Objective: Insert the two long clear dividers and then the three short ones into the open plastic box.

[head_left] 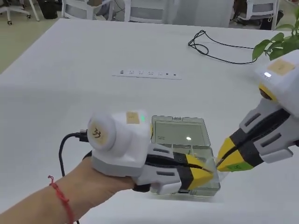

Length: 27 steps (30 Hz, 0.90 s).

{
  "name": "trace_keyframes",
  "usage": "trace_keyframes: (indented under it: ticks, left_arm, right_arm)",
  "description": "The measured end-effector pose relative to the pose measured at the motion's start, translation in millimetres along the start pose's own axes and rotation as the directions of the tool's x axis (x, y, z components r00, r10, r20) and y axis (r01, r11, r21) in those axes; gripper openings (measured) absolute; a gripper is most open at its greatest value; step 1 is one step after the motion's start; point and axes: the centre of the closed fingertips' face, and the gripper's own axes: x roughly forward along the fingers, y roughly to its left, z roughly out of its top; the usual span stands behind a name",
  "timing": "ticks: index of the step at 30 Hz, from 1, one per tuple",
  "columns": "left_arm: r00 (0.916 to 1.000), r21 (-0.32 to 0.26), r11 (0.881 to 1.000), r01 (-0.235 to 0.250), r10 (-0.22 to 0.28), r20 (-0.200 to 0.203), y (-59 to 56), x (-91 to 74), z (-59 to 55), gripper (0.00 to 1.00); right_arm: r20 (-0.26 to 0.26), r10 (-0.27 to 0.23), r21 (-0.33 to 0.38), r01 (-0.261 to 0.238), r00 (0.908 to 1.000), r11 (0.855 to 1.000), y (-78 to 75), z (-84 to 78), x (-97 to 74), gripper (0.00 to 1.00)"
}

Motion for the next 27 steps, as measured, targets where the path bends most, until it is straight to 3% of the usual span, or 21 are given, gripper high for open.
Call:
trace_keyframes:
  ticks: [5,13,21,27]
  left_arm:
    - [0.9996,-0.009,1.0,-0.027,0.027,-0.01,5.6,-4.9,-3.7,0.03]
    - [0.9951,-0.015,0.996,-0.091,0.09,-0.039,18.7,-19.0,-16.2,0.17]
    - [0.9825,-0.025,0.984,-0.174,0.172,-0.072,34.6,-34.1,-31.5,0.38]
    - [0.9725,-0.034,0.976,-0.217,0.213,-0.093,45.5,-45.4,-40.2,0.47]
  right_arm:
    - [-0.008,-0.024,0.005,0.024,0.9997,1.0,-5.3,-2.9,-3.8,0.03]
    - [-0.043,-0.077,0.013,0.078,0.9961,0.997,-19.5,-13.9,-9.7,0.03]
    - [-0.108,-0.142,-0.003,0.143,0.9839,0.99,-39.9,-31.4,-8.8,0.03]
    - [-0.15,-0.167,-0.014,0.167,0.9744,0.986,-57.2,-45.8,-4.1,0.03]
